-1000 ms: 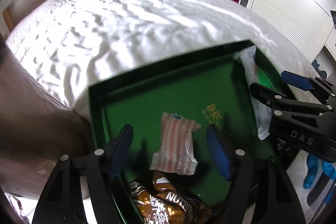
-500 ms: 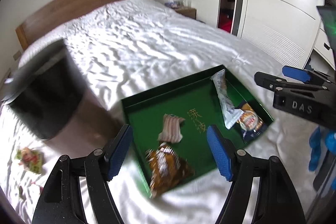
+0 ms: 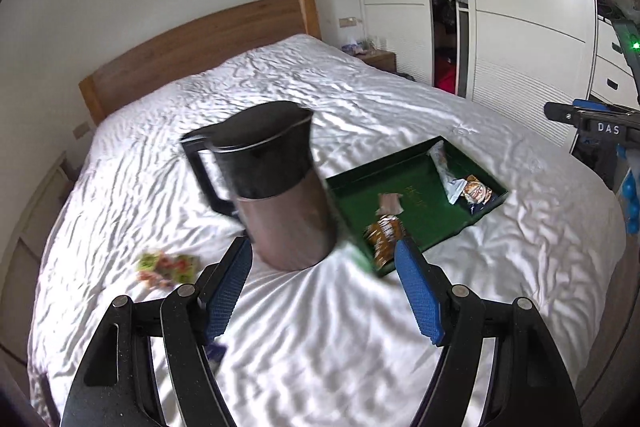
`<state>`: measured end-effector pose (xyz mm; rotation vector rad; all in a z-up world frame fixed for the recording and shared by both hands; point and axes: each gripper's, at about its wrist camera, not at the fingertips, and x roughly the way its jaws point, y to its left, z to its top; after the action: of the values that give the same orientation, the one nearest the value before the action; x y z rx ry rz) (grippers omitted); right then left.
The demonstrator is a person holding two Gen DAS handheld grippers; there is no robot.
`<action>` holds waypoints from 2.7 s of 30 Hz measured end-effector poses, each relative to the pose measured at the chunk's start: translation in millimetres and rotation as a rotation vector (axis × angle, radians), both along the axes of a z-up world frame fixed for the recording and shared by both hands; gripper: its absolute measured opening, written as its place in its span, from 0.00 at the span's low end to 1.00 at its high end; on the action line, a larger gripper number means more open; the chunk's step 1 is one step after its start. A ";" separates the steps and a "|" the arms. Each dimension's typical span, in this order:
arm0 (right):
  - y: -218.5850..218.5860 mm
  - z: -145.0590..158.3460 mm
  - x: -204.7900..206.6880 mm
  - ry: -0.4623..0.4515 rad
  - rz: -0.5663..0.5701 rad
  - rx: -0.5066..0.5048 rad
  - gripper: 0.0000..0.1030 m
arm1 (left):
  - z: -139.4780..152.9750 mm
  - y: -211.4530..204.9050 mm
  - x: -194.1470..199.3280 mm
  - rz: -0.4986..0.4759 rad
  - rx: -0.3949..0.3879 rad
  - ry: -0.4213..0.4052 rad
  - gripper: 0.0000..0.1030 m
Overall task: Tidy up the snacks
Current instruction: 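Withdraw both tools from the tray back toward the remaining snacks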
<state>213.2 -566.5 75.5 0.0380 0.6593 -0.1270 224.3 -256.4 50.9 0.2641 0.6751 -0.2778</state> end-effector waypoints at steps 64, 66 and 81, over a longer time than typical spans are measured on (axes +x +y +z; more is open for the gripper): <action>259.9 -40.8 -150.5 0.027 0.640 0.022 1.00 | -24.6 273.1 -166.9 0.427 -0.136 0.114 0.90; 278.9 -52.2 -140.8 0.052 0.673 0.020 1.00 | -30.7 273.0 -146.3 0.419 -0.144 0.130 0.90; 387.0 -124.5 -51.0 0.170 0.839 0.064 1.00 | -87.9 294.5 5.9 0.430 -0.186 0.265 0.90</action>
<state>162.2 -179.5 -49.0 -0.1899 0.8012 0.7053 230.2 38.1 -37.0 -0.1010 0.9411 0.0397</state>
